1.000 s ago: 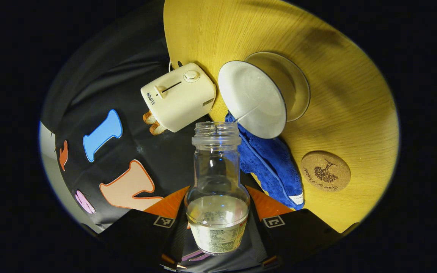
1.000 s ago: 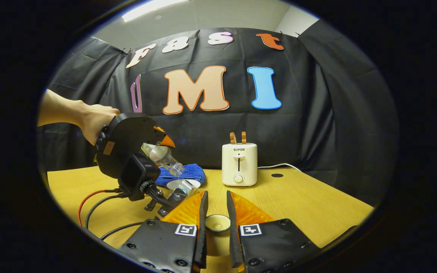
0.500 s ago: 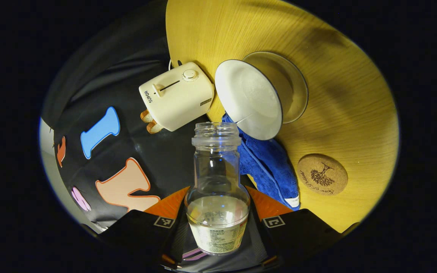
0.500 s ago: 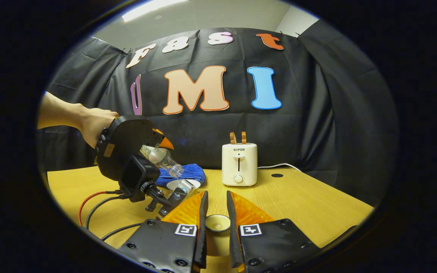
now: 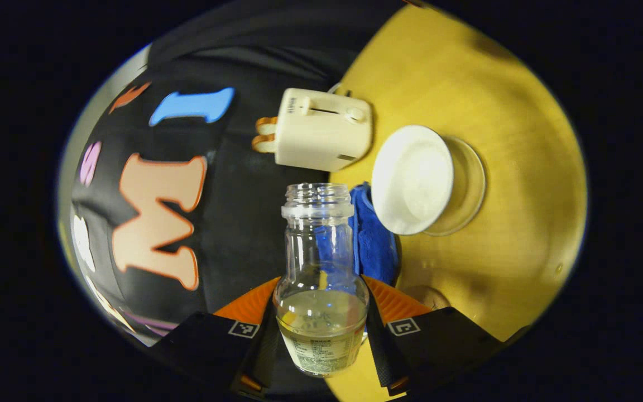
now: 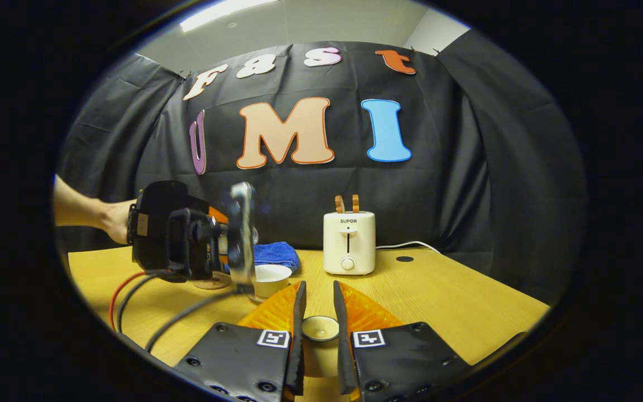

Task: Open the teacup lid with one hand, grasp the water bottle and pour water into the teacup with the other hand; after pouring, place the water bottle on the coaster and then close the teacup lid.

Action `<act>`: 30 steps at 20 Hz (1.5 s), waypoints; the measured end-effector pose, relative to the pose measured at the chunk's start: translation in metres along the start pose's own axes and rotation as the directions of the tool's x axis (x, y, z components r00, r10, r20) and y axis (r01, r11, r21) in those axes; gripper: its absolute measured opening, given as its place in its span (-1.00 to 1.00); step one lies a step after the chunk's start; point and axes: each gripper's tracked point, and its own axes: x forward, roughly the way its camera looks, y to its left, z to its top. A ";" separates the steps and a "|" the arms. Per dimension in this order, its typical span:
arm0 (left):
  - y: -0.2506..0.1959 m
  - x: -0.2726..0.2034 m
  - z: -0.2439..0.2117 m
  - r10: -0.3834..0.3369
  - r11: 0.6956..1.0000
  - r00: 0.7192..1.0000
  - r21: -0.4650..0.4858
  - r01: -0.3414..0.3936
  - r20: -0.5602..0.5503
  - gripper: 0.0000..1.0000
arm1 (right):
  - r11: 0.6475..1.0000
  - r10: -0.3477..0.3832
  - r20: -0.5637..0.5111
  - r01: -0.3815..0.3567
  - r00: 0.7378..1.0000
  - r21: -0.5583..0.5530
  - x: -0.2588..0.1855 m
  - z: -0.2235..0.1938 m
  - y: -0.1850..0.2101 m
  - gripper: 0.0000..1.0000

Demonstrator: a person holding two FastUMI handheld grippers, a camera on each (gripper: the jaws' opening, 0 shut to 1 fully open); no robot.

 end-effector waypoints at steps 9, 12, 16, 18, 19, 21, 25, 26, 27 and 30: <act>0.009 0.018 0.001 0.284 0.551 0.952 -0.832 -0.068 0.110 0.33 | 1.000 -0.004 0.001 0.004 1.000 -0.001 0.000 -0.001 -0.001 -0.46; 0.007 0.020 -0.004 0.289 0.472 0.953 -0.879 -0.062 0.088 0.33 | 1.000 -0.007 0.001 0.007 1.000 -0.002 0.001 -0.001 -0.002 -0.46; 0.000 0.030 -0.005 0.303 0.441 0.950 -0.896 -0.063 0.082 0.38 | 1.000 -0.009 0.002 0.009 1.000 -0.001 0.000 -0.001 -0.002 -0.46; 0.000 0.028 -0.004 0.292 0.426 0.952 -0.904 -0.044 0.091 0.33 | 1.000 -0.009 0.002 0.009 1.000 -0.001 0.000 0.000 -0.002 -0.46; 0.001 0.028 -0.003 0.290 0.420 0.952 -0.907 -0.035 0.097 0.34 | 1.000 -0.009 0.002 0.009 1.000 -0.001 0.000 -0.001 -0.002 -0.46; -0.001 0.027 -0.005 0.283 0.423 0.955 -0.905 -0.040 0.090 0.34 | 1.000 -0.009 0.002 0.009 1.000 -0.001 0.000 -0.001 -0.002 -0.46; -0.001 0.032 -0.008 0.283 0.394 0.956 -0.918 -0.044 0.076 0.37 | 1.000 -0.008 0.002 0.008 1.000 -0.001 0.000 -0.001 -0.002 -0.46; -0.004 0.034 -0.008 0.275 0.384 0.959 -0.923 -0.039 0.073 0.39 | 1.000 -0.008 0.002 0.008 1.000 -0.001 0.000 -0.001 -0.002 -0.46; -0.008 0.034 -0.009 0.258 0.376 0.964 -0.926 -0.036 0.067 0.40 | 1.000 -0.008 0.002 0.008 1.000 -0.001 0.001 -0.001 -0.002 -0.46; -0.007 0.034 -0.010 0.260 0.373 0.963 -0.927 -0.033 0.070 0.43 | 1.000 -0.008 0.002 0.008 1.000 -0.001 0.000 -0.001 -0.002 -0.46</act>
